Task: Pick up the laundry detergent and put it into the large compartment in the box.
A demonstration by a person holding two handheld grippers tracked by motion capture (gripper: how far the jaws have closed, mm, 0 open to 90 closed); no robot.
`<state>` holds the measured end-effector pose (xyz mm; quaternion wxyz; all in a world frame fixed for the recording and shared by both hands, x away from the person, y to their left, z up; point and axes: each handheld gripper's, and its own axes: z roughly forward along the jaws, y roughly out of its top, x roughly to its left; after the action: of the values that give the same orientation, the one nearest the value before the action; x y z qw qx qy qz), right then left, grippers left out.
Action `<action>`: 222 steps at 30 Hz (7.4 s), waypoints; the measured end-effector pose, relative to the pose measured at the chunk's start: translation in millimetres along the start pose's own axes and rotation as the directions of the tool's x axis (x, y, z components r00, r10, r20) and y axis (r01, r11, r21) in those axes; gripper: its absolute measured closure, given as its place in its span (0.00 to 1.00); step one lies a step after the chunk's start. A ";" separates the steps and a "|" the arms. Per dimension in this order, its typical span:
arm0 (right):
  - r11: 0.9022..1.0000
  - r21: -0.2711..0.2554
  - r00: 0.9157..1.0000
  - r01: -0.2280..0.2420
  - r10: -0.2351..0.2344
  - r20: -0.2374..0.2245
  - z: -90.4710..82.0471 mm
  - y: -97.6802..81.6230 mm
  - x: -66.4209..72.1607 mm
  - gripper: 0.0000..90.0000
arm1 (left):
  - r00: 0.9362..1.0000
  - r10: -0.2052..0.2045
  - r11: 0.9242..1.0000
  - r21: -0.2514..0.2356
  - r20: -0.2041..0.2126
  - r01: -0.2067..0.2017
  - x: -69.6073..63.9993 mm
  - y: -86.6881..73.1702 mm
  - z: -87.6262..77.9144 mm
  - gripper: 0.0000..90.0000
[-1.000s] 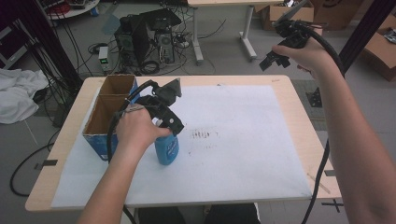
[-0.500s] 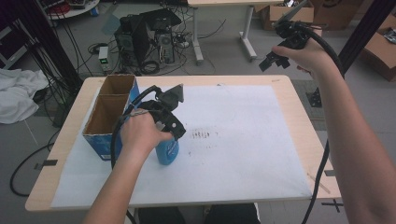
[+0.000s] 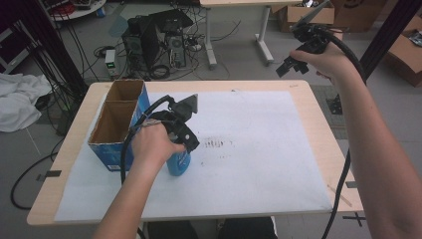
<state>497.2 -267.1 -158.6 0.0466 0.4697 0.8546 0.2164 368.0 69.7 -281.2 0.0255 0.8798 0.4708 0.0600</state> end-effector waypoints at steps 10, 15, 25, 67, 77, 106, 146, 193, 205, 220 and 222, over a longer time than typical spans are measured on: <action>1.000 0.003 1.000 -0.001 0.001 -0.001 1.6 0.3 -0.2 0.27 | 1.000 -0.005 1.000 0.009 0.000 0.005 1.3 0.0 3.5 0.00; 1.000 0.002 1.000 0.000 0.000 0.000 2.0 0.6 -0.1 0.27 | 1.000 -0.003 1.000 0.016 -0.004 0.003 0.6 0.5 3.9 0.01; 1.000 0.003 1.000 0.000 0.000 0.001 2.2 0.6 0.1 0.27 | 1.000 -0.003 1.000 0.016 -0.020 0.003 0.6 0.8 4.3 0.07; 1.000 0.000 1.000 -0.007 0.007 -0.002 3.4 -1.4 -3.8 0.27 | 0.998 -0.053 0.998 0.016 -0.016 0.053 4.3 4.2 3.5 0.26; 1.000 -0.001 1.000 -0.006 0.006 -0.004 4.4 -1.9 -4.3 0.27 | 0.998 -0.070 0.997 0.017 -0.002 0.070 5.7 4.5 2.4 0.41; 1.000 -0.001 1.000 -0.010 0.010 -0.005 6.0 -0.4 -7.3 0.28 | 0.999 -0.036 0.999 0.032 -0.011 0.036 10.2 9.6 -19.1 0.42; 1.000 0.006 1.000 -0.015 0.015 -0.005 6.5 3.9 -10.4 0.28 | 0.884 -0.461 0.886 -0.093 -0.080 0.453 120.3 -24.4 -187.5 0.43; 0.999 0.023 1.000 -0.029 0.029 0.009 13.4 0.3 -19.9 0.28 | 0.837 -0.532 0.844 -0.004 -0.127 0.536 167.5 -40.9 -78.2 0.43; 0.999 0.023 1.000 -0.027 0.026 0.011 13.0 -0.8 -19.8 0.28 | 0.846 -0.520 0.848 0.053 -0.118 0.528 167.0 -36.4 -37.9 0.43; 0.999 0.028 1.000 -0.028 0.027 0.016 14.9 -1.2 -19.5 0.28 | 0.847 -0.522 0.843 0.088 -0.106 0.531 170.8 -41.3 -9.0 0.43; 0.999 0.029 0.999 -0.030 0.030 0.017 14.9 -1.3 -19.8 0.28 | 0.849 -0.518 0.844 0.102 -0.104 0.527 171.4 -41.6 -5.4 0.43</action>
<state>511.4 -279.1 -175.1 0.0433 0.4849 0.8502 0.2006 427.1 235.2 -266.2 -0.0319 0.7155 0.6959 0.0525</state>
